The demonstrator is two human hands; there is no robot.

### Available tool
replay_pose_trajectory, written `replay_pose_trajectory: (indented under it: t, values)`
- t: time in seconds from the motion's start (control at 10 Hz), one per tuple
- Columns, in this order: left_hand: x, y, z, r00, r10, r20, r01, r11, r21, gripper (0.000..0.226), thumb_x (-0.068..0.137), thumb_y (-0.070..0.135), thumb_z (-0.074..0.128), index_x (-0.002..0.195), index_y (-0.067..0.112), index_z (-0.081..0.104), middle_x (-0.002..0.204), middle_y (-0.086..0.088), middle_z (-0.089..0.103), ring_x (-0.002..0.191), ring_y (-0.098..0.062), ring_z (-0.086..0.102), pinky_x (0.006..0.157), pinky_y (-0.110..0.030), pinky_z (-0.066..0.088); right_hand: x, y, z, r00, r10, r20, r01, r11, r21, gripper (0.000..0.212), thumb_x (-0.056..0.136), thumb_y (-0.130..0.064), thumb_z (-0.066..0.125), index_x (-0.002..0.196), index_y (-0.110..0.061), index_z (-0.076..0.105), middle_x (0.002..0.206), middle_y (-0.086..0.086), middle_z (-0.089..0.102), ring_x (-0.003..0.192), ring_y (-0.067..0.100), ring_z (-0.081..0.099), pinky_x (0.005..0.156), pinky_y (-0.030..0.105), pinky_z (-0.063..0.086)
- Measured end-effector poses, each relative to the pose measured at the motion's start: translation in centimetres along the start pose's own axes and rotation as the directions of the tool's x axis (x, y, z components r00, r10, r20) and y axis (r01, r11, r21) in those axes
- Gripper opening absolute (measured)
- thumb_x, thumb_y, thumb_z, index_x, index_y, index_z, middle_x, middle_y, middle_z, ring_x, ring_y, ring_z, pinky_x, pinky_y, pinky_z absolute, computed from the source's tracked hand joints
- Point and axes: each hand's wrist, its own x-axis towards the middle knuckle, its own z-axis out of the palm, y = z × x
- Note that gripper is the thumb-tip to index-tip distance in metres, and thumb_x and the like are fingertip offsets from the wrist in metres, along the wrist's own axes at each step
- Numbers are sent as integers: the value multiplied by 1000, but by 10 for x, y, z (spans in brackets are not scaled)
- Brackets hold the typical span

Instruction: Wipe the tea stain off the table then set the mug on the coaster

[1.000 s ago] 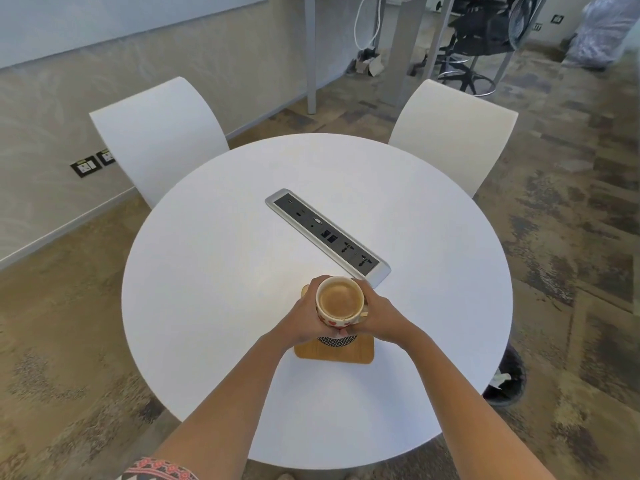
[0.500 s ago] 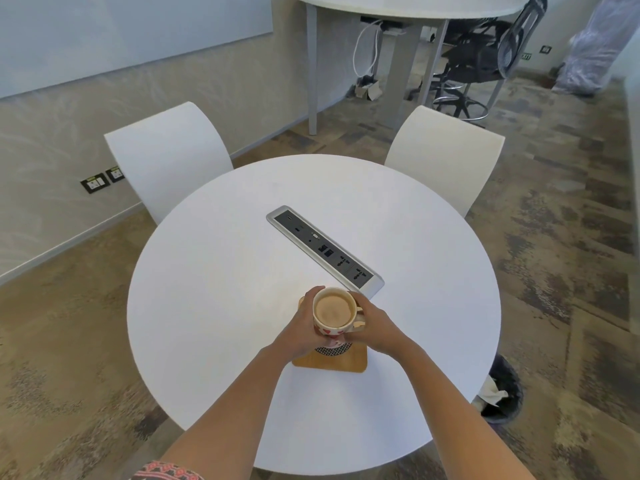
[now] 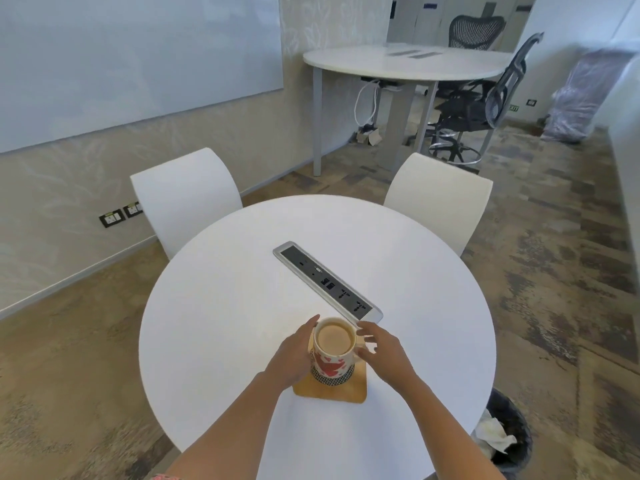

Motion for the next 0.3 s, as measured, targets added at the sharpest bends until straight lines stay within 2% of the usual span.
replay_pose_trajectory:
  t: [0.1, 0.2, 0.3]
  values:
    - [3, 11, -26, 940, 216, -265, -105, 920, 378, 62, 88, 4, 41, 147, 16, 23, 151, -1, 34, 139, -16, 33, 117, -35, 10, -8, -18, -21, 977, -72, -202, 70, 997, -17, 33, 87, -22, 65, 118, -28, 57, 115, -11, 61, 106, 11, 58, 91, 30, 49]
    - [35, 25, -67, 820, 384, -425, -105, 830, 548, 55, 89, 29, 33, 138, 4, 38, 139, -13, 51, 126, -28, 51, 113, -42, 23, -18, -64, -64, 853, -179, -490, 233, 971, 51, 20, 88, -23, 64, 107, -27, 62, 109, -10, 61, 100, 9, 60, 88, 33, 51]
    - [62, 69, -130, 741, 412, -530, -42, 816, 576, 61, 92, 35, 30, 137, -4, 41, 143, -20, 44, 132, -34, 43, 113, -42, 17, -51, -127, -121, 673, -300, -676, 423, 906, 18, 19, 87, -32, 62, 104, -24, 62, 105, -16, 63, 97, 7, 61, 88, 27, 51]
